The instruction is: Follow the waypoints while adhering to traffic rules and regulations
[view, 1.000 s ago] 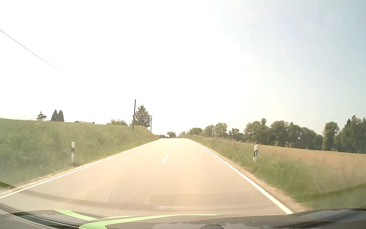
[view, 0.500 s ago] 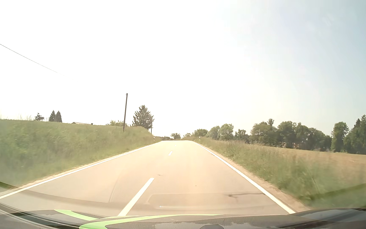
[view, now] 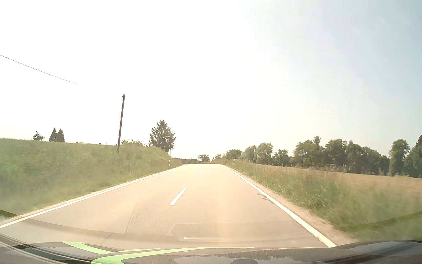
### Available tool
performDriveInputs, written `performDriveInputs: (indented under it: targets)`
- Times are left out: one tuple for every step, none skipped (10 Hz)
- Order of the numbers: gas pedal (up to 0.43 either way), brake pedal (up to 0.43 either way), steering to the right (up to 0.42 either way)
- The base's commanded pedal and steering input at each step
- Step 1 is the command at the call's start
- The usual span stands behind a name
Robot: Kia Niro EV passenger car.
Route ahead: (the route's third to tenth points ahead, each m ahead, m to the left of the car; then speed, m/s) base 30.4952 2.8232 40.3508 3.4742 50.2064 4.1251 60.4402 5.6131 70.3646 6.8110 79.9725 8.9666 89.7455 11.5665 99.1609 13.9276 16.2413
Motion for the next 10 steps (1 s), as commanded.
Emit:
performDriveInputs:
  targets:
    - [0.248,0.0,-0.006]
    - [0.248,0.0,-0.007]
    - [0.248,0.0,-0.008]
    - [0.248,0.0,-0.01]
    - [0.248,0.0,-0.009]
    - [0.248,0.0,-0.009]
    - [0.248,0.0,-0.009]
    - [0.248,0.0,-0.009]
    - [0.209,0.0,-0.009]
    - [0.169,0.0,-0.009]
